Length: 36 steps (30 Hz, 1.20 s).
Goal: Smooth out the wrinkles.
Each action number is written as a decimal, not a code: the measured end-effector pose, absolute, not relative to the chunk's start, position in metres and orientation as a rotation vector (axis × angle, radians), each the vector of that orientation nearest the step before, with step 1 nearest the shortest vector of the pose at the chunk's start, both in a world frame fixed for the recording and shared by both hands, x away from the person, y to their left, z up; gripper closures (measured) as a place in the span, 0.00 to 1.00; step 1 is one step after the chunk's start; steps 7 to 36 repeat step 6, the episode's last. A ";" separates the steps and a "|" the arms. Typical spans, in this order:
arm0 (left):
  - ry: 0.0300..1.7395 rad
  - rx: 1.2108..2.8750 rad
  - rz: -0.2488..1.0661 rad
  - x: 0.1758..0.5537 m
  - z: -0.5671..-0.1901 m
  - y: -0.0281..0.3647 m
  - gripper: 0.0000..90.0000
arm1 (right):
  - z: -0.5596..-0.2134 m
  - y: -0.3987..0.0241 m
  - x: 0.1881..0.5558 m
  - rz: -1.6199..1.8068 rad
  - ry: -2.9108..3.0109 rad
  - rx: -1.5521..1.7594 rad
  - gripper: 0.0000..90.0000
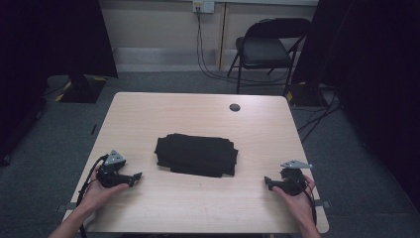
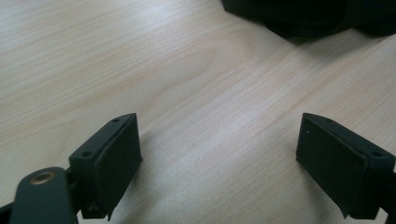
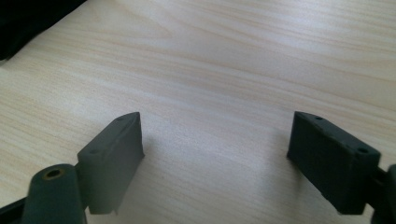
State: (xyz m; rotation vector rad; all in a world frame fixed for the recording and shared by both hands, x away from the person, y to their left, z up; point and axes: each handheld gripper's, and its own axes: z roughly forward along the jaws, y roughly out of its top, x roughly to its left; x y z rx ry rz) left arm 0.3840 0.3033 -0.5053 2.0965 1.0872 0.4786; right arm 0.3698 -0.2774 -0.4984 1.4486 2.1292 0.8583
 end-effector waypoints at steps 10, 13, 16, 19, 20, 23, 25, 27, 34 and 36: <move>1.120 2.086 0.488 0.384 -0.505 0.299 0.14 | -0.505 -0.276 0.367 0.902 2.072 1.427 0.15; 1.120 2.086 0.488 0.384 -0.505 0.299 0.14 | -0.505 -0.276 0.367 0.902 2.072 1.427 0.15; 1.120 2.086 0.488 0.384 -0.505 0.299 0.14 | -0.505 -0.276 0.367 0.902 2.072 1.427 0.15; 1.120 2.086 0.488 0.384 -0.505 0.299 0.14 | -0.505 -0.276 0.367 0.902 2.072 1.427 0.15; 1.120 2.086 0.488 0.384 -0.505 0.299 0.14 | -0.505 -0.276 0.367 0.902 2.072 1.427 0.15; 1.120 2.086 0.488 0.384 -0.505 0.299 0.14 | -0.505 -0.276 0.367 0.902 2.072 1.427 0.15; 1.120 2.086 0.488 0.384 -0.505 0.299 0.14 | -0.505 -0.276 0.367 0.902 2.072 1.427 0.15; 1.120 2.086 0.488 0.384 -0.505 0.299 0.14 | -0.505 -0.276 0.367 0.902 2.072 1.427 0.15; 1.120 2.086 0.488 0.384 -0.505 0.299 0.14 | -0.505 -0.276 0.367 0.902 2.072 1.427 0.15; 1.120 2.086 0.488 0.384 -0.505 0.299 0.14 | -0.505 -0.276 0.367 0.902 2.072 1.427 0.15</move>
